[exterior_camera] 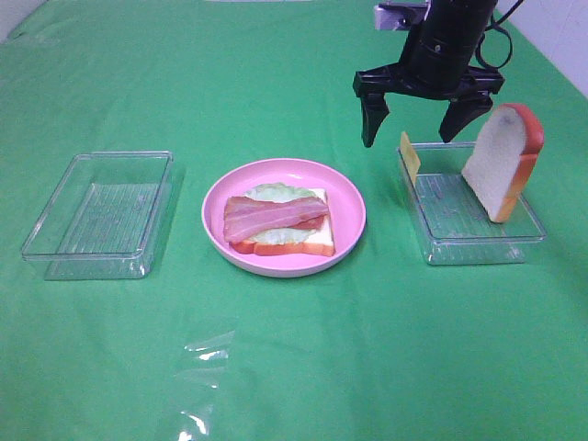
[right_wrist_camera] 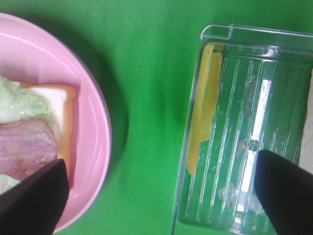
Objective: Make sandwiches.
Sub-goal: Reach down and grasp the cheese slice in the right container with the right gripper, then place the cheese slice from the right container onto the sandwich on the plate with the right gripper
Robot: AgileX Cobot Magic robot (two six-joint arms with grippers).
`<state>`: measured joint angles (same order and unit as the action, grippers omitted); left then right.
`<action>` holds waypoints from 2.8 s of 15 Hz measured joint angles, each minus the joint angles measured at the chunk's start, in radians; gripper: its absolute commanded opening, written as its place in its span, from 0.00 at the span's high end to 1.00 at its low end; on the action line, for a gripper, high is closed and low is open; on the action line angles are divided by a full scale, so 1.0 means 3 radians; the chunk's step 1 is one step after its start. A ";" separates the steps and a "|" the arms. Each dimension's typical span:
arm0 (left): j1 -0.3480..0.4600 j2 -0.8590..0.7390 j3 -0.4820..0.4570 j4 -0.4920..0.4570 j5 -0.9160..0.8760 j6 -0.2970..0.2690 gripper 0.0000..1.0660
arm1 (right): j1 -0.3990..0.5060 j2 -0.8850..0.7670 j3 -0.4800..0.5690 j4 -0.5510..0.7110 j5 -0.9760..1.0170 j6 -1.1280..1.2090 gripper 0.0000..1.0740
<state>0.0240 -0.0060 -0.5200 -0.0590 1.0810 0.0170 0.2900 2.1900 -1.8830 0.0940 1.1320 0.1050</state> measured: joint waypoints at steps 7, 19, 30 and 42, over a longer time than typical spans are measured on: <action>0.0000 0.0000 0.0000 0.0000 0.0000 0.0000 0.06 | -0.0180 0.0320 -0.0287 0.0160 -0.0100 0.0047 0.09; 0.0000 0.0000 0.0000 -0.0003 0.0000 0.0000 0.06 | -0.0180 0.0447 -0.0310 0.0177 -0.0080 0.0047 0.44; 0.0000 0.0000 0.0000 -0.0003 0.0000 0.0000 0.06 | -0.0180 0.0447 -0.0310 0.0117 0.0000 0.0047 1.00; 0.0000 0.0000 0.0000 -0.0003 0.0000 0.0000 0.06 | -0.0180 -0.0350 -0.0083 0.0130 0.0270 0.0050 1.00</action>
<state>0.0240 -0.0060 -0.5200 -0.0600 1.0810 0.0170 0.2360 2.0850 -1.9080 0.1330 1.2130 0.1200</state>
